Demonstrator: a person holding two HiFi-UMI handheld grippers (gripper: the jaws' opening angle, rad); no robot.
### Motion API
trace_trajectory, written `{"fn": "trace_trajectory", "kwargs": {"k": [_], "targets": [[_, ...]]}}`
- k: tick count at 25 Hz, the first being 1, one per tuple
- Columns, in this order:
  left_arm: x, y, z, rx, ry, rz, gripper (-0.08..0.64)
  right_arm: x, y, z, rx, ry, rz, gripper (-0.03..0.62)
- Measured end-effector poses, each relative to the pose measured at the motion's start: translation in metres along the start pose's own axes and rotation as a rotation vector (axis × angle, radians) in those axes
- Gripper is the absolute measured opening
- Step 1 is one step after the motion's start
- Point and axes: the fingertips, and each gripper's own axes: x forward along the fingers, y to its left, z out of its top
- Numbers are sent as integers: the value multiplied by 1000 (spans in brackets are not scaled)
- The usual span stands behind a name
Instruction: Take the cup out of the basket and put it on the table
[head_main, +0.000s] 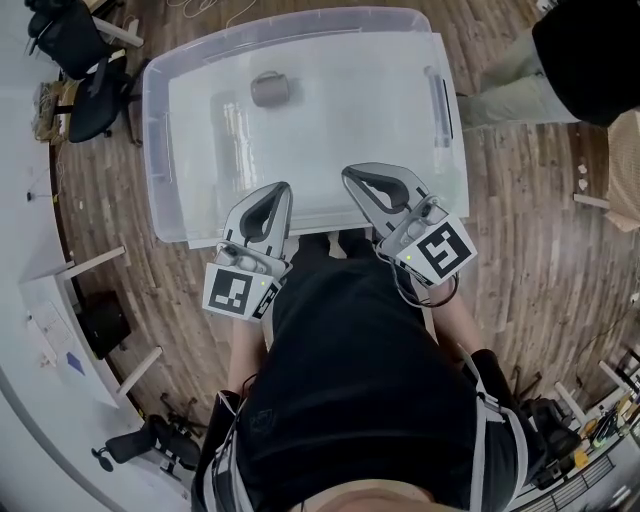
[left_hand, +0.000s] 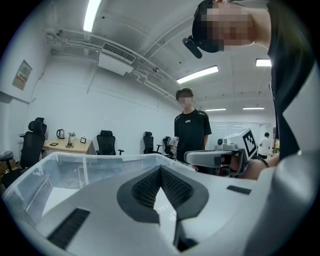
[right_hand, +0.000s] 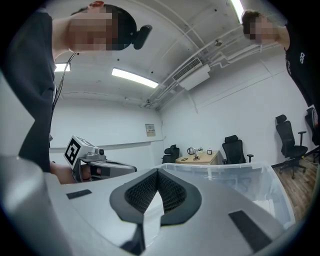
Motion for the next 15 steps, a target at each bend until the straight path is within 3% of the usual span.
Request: {"fn": "trace_trajectory", "kwargs": {"k": [15], "targets": [[17,45,9,24,8,-51,17,63,-19,1,-45,69,4,17]]}}
